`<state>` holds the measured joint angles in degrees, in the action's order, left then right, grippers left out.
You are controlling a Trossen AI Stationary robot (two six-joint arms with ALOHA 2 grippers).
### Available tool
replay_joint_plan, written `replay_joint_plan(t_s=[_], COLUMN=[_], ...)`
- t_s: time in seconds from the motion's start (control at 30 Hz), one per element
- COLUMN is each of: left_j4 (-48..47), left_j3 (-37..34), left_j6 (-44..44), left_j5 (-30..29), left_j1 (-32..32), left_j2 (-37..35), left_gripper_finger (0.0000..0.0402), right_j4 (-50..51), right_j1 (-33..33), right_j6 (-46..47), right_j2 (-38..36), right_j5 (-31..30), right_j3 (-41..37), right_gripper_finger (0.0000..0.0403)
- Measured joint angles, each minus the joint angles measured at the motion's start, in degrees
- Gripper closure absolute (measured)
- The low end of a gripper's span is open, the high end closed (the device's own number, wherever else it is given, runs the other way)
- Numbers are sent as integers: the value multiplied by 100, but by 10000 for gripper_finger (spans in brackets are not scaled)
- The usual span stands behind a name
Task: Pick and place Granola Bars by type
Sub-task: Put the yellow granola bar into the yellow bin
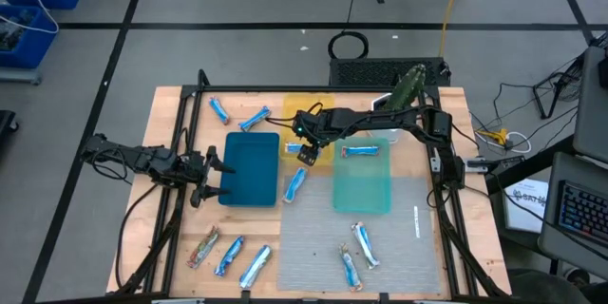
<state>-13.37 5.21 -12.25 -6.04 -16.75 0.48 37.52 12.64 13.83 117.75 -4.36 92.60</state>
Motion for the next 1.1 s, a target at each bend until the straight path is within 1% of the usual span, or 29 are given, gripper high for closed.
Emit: replay_joint_plan(t_s=[0.4, 0.6, 0.77, 1.0, 1.1], left_j4=[0, -2, -2, 0, 1], left_j3=[0, -1, -1, 0, 0], left_j6=[0, 0, 0, 1, 0], left_j5=[0, 0, 0, 0, 0], left_j1=[0, -1, -1, 1, 1], left_j2=[-1, 0, 2, 0, 1], left_gripper_finger=[91, 92, 91, 91, 91], right_j4=[-2, -2, -2, 0, 0], right_j1=[0, 0, 0, 0, 0], right_j6=[1, 1, 1, 3, 3], right_j2=[0, 0, 0, 0, 0], right_j5=[0, 0, 0, 0, 0], right_j3=[0, 0, 0, 0, 0], right_gripper_finger=[209, 232, 242, 245, 254])
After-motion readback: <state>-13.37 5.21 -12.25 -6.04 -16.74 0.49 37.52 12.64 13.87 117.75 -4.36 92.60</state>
